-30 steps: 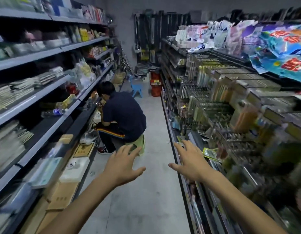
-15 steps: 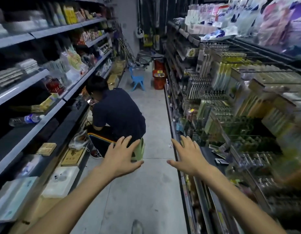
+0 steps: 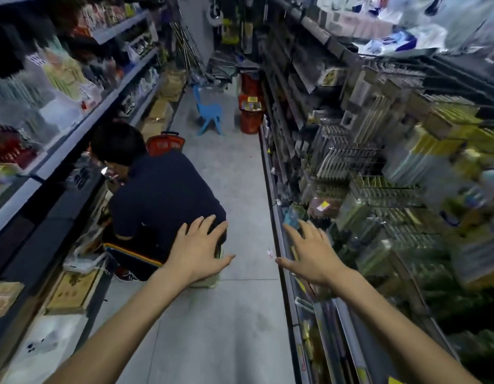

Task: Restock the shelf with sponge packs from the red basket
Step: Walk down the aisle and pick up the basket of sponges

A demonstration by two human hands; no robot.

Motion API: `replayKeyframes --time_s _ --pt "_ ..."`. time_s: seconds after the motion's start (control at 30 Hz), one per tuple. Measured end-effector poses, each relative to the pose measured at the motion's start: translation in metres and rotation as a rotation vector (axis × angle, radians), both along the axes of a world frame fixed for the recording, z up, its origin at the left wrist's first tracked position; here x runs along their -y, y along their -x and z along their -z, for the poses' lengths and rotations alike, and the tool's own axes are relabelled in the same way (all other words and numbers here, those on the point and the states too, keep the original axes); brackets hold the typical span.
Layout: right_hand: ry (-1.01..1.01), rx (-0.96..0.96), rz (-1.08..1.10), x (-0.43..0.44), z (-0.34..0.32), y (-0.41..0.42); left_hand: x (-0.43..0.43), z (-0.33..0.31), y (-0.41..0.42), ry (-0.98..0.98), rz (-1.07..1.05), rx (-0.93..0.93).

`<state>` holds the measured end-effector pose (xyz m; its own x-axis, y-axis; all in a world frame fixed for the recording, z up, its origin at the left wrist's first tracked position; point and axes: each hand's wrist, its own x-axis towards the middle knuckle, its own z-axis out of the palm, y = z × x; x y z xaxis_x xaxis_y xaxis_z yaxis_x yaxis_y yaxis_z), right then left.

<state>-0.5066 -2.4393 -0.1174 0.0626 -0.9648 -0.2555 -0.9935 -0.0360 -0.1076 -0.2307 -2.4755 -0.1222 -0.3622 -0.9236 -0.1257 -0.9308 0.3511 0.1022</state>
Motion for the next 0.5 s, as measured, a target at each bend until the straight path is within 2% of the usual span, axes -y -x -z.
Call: replayKeyframes --time_s 0.23,0.5 --pt "0.026 0.050 0.033 0.150 0.019 0.025 0.156 0.017 0.025 -0.018 0.035 -0.004" --pt "0.035 0.081 0.027 0.377 0.035 0.081 0.377 0.026 0.078 -0.025 0.040 0.006"
